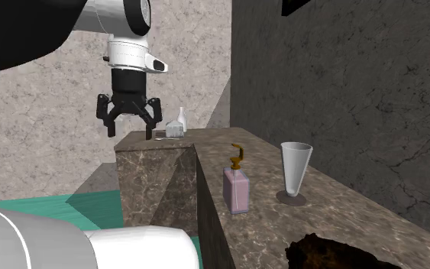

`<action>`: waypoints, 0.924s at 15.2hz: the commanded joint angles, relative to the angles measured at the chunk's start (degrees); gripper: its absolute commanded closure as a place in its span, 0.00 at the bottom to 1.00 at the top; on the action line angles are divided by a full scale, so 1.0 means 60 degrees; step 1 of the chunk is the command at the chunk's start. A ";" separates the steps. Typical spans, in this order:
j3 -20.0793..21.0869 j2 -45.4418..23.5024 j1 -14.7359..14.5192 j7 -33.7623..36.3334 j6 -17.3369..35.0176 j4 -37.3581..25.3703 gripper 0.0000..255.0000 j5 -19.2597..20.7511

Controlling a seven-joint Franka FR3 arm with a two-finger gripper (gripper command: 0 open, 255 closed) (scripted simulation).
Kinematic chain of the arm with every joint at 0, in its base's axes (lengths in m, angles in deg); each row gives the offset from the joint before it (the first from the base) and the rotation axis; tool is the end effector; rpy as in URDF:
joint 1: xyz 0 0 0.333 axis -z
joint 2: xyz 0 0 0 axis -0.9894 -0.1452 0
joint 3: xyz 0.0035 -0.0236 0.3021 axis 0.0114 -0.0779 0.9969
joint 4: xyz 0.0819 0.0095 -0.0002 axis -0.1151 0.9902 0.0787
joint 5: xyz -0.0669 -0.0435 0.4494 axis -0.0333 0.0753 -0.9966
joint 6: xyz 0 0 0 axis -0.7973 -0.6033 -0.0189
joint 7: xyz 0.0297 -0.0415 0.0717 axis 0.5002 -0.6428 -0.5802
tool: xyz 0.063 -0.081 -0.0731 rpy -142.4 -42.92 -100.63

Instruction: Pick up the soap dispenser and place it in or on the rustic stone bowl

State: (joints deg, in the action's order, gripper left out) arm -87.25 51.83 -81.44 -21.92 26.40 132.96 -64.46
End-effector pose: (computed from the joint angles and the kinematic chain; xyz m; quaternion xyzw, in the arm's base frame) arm 0.3618 0.0177 0.5779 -0.9960 0.0802 0.0154 0.0350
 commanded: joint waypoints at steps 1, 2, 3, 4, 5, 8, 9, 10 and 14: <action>0.0000 0.0000 0.0000 0.0000 0.0000 0.0000 0.00 0.0000; -0.0184 0.0087 0.0045 -0.0272 0.0218 0.0224 0.00 0.0166; -0.0373 0.0159 0.0092 -0.0541 0.0443 0.0436 0.00 0.0334; -0.0565 0.0216 0.0143 -0.0810 0.0673 0.0636 0.00 0.0501; -0.0764 0.0257 0.0191 -0.1075 0.0910 0.0823 0.00 0.0670; -0.1380 0.0280 0.0357 -0.1873 0.1660 0.1308 0.00 0.1161; -0.1593 0.0253 0.0414 -0.2139 0.1922 0.1442 0.00 0.1319; -0.1811 0.0207 0.0468 -0.2403 0.2191 0.1562 0.00 0.1474; -0.2720 -0.0163 0.0655 -0.3460 0.3322 0.1894 0.00 0.2036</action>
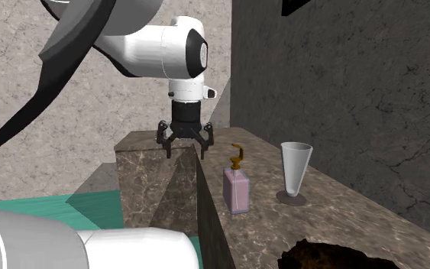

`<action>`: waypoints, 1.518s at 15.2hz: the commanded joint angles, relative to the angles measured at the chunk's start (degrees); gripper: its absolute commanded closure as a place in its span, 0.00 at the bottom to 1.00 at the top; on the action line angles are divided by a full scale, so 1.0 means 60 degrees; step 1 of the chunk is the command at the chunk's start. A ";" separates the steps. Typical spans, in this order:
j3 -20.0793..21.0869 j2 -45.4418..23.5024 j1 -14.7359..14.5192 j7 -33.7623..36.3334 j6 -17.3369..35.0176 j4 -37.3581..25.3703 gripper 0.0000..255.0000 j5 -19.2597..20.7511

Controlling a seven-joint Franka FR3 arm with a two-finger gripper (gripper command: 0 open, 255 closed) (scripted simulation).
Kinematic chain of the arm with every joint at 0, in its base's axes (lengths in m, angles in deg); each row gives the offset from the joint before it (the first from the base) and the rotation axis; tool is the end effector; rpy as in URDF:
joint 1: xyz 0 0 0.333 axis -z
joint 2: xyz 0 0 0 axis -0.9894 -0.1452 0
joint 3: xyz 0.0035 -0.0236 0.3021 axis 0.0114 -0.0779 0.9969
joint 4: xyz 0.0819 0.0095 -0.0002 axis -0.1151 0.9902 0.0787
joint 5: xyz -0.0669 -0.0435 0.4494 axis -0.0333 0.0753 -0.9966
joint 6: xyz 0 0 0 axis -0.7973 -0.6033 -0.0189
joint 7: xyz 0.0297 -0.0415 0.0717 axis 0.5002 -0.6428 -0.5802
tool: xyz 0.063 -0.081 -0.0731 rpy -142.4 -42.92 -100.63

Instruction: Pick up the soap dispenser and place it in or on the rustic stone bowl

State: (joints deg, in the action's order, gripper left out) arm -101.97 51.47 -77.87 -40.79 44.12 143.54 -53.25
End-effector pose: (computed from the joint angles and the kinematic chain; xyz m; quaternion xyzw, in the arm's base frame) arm 0.3733 -0.1284 0.4939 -0.9981 0.0311 -0.0462 0.0247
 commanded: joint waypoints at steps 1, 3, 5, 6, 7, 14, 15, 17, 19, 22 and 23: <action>-0.0505 -0.0241 0.0092 -0.0580 0.0663 0.0175 0.00 0.0288; -0.0988 -0.0572 0.0137 -0.1117 0.1261 0.0217 0.00 0.0496; -0.1486 -0.0970 0.0142 -0.1664 0.1866 0.0194 0.00 0.0650; -0.1742 -0.1192 0.0125 -0.1943 0.2168 0.0158 0.00 0.0704; -0.2002 -0.1429 0.0096 -0.2227 0.2469 0.0107 0.00 0.0738; -0.4035 -0.3421 -0.0619 -0.4474 0.4436 -0.0688 0.00 0.0287; -0.4133 -0.3520 -0.0672 -0.4589 0.4512 -0.0739 0.00 0.0230; -0.4232 -0.3703 -0.0751 -0.4653 0.4800 -0.0623 0.00 0.0152; -0.4337 -0.3898 -0.0842 -0.4727 0.5090 -0.0516 0.00 0.0061; -0.4541 -0.4275 -0.1031 -0.4888 0.5611 -0.0345 0.00 -0.0147; -0.4540 -0.4276 -0.1030 -0.4889 0.5611 -0.0345 0.00 -0.0147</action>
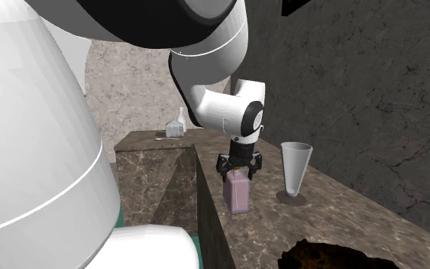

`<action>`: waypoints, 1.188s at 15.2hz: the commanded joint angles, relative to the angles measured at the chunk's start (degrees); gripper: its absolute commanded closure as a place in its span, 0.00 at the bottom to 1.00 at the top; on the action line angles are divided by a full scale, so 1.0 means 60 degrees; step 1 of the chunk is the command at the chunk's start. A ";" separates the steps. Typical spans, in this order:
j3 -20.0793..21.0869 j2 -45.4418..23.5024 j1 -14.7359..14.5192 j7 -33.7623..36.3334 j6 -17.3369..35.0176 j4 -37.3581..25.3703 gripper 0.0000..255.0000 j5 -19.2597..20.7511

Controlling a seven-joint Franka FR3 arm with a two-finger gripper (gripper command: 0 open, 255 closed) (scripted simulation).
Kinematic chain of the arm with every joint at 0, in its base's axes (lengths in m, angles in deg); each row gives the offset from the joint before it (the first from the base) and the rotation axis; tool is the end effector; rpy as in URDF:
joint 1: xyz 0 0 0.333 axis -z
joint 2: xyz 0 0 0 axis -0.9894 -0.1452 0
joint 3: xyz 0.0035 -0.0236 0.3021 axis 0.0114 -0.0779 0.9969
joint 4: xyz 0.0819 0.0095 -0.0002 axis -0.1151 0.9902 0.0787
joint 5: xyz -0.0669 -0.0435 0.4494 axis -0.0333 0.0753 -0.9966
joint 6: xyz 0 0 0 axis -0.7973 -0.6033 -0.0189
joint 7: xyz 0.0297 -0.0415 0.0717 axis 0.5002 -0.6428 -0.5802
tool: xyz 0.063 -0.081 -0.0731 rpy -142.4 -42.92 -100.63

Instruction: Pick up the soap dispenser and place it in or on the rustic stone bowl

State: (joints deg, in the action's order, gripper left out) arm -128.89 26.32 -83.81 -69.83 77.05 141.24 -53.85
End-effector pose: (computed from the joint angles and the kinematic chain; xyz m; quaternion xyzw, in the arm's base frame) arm 0.4105 -0.3086 0.3441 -0.9913 -0.0343 -0.1266 0.0095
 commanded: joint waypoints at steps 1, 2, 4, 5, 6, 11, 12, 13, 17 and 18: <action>-0.0054 -0.0084 -0.0039 -0.0049 0.0123 0.0039 0.00 -0.0047; -0.0053 -0.0084 -0.0038 -0.0049 0.0123 0.0039 0.00 -0.0047; -0.0054 -0.0084 -0.0038 -0.0049 0.0123 0.0039 0.00 -0.0047; -0.0054 -0.0084 -0.0038 -0.0049 0.0123 0.0039 0.00 -0.0047; -0.0054 -0.0084 -0.0038 -0.0049 0.0123 0.0039 0.00 -0.0047; -0.0054 -0.0084 -0.0038 -0.0050 0.0120 0.0037 1.00 -0.0047; -0.0054 -0.0083 -0.0038 -0.0050 0.0119 0.0037 1.00 -0.0047; -0.0054 -0.0083 -0.0038 -0.0049 0.0118 0.0036 1.00 -0.0046; -0.0054 -0.0084 -0.0039 -0.0049 0.0123 0.0039 1.00 -0.0047; 0.0003 -0.0006 -0.0007 0.0003 -0.0021 -0.0033 1.00 -0.0005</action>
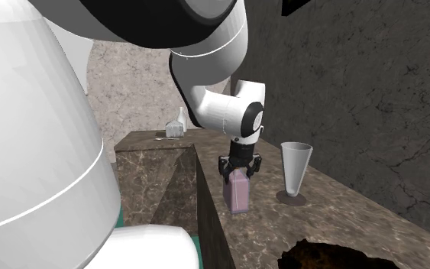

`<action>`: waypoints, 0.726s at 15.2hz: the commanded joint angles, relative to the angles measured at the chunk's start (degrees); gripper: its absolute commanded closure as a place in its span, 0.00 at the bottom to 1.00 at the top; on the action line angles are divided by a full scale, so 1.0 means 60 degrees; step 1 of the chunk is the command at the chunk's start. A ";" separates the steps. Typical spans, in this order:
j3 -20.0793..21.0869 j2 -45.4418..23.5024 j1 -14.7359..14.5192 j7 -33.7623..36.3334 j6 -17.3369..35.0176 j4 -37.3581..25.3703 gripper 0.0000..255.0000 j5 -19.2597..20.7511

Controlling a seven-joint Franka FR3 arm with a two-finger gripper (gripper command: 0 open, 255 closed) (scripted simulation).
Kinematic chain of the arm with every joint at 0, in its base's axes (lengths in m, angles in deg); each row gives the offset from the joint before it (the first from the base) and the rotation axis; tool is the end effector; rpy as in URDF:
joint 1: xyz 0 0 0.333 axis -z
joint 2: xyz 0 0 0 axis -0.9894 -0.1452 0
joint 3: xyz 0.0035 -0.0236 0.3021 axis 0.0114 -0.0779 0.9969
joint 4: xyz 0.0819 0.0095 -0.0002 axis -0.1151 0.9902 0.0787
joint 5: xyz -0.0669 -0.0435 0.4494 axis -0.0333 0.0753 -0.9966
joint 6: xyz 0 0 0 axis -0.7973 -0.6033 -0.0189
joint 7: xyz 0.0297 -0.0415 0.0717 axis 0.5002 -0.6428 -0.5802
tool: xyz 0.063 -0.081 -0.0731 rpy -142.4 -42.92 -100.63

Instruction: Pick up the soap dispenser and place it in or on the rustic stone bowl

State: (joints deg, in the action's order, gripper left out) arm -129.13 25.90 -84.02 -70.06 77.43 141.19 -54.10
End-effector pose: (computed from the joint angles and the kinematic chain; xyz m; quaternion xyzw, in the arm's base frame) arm 0.4112 -0.3093 0.3418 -0.9913 -0.0343 -0.1269 0.0092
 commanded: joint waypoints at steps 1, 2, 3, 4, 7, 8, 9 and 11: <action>0.0097 0.0139 0.0058 0.0089 -0.0227 -0.0099 1.00 0.0075; 0.0150 0.0211 0.0084 0.0136 -0.0369 -0.0176 1.00 0.0109; 0.0202 0.0279 0.0109 0.0180 -0.0510 -0.0254 1.00 0.0140; 0.0252 0.0345 0.0132 0.0221 -0.0651 -0.0335 1.00 0.0167; 0.0394 0.0523 0.0186 0.0333 -0.1069 -0.0587 1.00 0.0233; 0.0438 0.0577 0.0201 0.0367 -0.1207 -0.0675 1.00 0.0250; 0.0482 0.0628 0.0214 0.0398 -0.1344 -0.0765 1.00 0.0264; 0.0566 0.0721 0.0236 0.0457 -0.1617 -0.0950 1.00 0.0287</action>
State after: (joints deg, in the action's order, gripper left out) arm -125.99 29.89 -82.71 -67.48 68.58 136.02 -52.48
